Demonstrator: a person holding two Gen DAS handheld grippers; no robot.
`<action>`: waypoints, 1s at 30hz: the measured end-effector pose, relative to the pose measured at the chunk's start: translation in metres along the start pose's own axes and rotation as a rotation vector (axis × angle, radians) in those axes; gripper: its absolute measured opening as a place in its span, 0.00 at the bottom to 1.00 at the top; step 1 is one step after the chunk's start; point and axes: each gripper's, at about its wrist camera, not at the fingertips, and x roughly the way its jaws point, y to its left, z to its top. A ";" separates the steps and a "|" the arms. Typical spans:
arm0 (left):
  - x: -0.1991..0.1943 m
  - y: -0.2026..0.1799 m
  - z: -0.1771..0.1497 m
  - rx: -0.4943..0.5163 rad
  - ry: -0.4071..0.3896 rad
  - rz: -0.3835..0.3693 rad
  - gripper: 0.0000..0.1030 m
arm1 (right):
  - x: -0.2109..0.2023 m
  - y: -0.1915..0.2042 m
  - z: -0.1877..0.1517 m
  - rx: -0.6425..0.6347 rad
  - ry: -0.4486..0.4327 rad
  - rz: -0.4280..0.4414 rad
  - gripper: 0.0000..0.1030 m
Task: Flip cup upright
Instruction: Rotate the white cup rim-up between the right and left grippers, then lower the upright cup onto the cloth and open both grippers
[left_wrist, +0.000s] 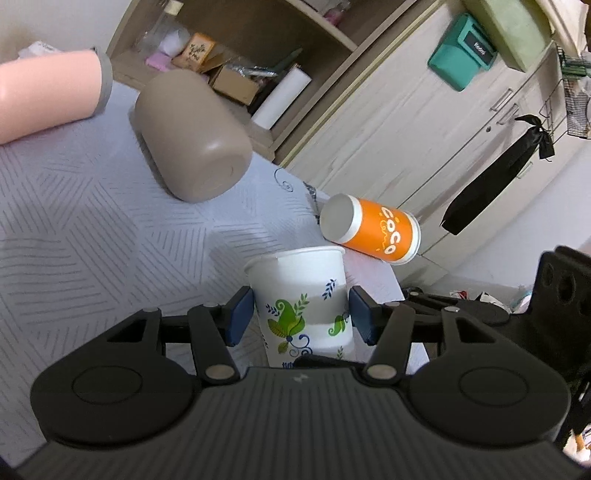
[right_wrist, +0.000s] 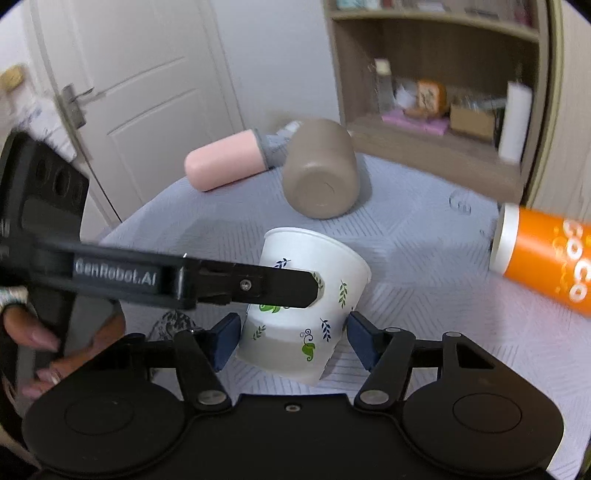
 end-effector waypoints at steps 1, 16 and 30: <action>-0.002 -0.001 0.000 0.017 -0.008 -0.002 0.54 | -0.001 0.003 -0.001 -0.021 -0.011 -0.014 0.67; -0.018 -0.016 -0.011 0.233 -0.106 0.057 0.54 | 0.007 0.041 -0.018 -0.266 -0.220 -0.246 0.64; -0.019 -0.031 -0.020 0.383 -0.161 0.154 0.53 | 0.015 0.044 -0.024 -0.270 -0.306 -0.244 0.65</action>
